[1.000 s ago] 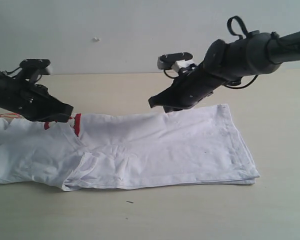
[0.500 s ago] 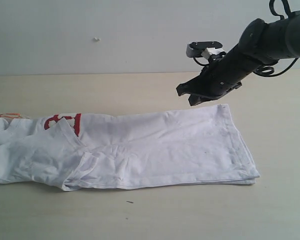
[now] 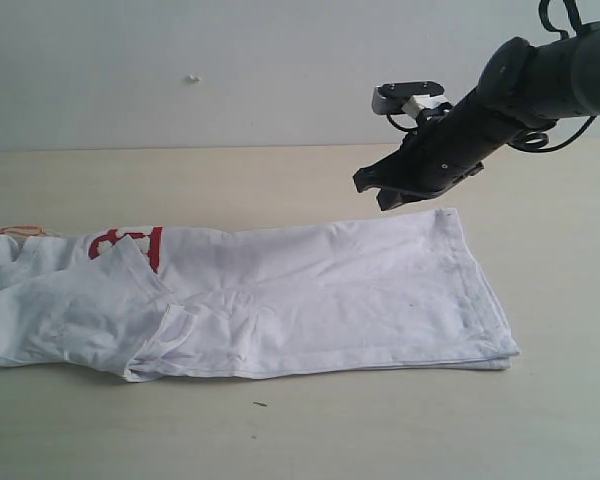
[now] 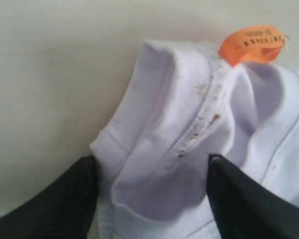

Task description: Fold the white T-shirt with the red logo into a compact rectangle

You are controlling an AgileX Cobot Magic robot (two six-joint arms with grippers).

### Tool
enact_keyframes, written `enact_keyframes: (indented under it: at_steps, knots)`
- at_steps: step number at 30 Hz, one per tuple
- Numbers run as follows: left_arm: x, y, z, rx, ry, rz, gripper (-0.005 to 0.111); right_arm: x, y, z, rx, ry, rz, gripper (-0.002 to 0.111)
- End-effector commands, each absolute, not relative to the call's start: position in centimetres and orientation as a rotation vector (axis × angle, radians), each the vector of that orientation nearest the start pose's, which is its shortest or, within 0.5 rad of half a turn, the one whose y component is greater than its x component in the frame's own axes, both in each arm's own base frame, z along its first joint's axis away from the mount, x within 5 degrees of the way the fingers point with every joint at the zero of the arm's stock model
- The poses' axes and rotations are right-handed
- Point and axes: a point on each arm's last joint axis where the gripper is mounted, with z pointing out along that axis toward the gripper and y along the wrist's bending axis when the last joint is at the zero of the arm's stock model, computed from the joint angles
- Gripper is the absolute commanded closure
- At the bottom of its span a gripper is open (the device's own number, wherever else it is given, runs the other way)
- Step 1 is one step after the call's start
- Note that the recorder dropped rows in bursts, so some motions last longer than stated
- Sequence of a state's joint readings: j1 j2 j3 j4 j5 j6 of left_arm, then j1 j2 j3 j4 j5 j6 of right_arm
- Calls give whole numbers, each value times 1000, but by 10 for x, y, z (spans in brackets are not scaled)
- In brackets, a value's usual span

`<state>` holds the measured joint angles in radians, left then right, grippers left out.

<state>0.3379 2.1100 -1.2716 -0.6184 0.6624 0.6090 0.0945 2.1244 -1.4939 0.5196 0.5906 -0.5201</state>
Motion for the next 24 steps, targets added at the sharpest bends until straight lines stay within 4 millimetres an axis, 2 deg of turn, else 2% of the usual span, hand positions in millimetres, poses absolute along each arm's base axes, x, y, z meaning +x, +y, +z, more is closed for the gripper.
enact_keyframes:
  at_steps: [1, 4, 6, 10, 15, 19, 22, 24]
  knots:
    - [376, 94, 93, -263, 2874, -544, 66, 445, 67, 160, -326, 2589, 371, 108]
    - [370, 90, 93, -206, 2938, -613, 94, 444, 67, 160, -330, 2593, 374, 108]
    - [365, 89, 93, -131, 2974, -637, 106, 444, 67, 160, -331, 2595, 375, 108]
    - [366, 89, 100, -150, 2957, -620, 107, 443, 67, 160, -334, 2600, 379, 108]
    - [374, 84, 138, -209, 2853, -642, 107, 444, 67, 162, -331, 2590, 374, 108]
    - [381, 63, 174, -210, 2810, -664, 107, 444, 68, 169, -303, 2570, 403, 108]
    - [387, 34, 198, -143, 2785, -685, 107, 443, 69, 187, -256, 2521, 443, 108]
    - [391, 11, 213, -72, 2770, -700, 107, 441, 64, 203, -233, 2482, 445, 103]
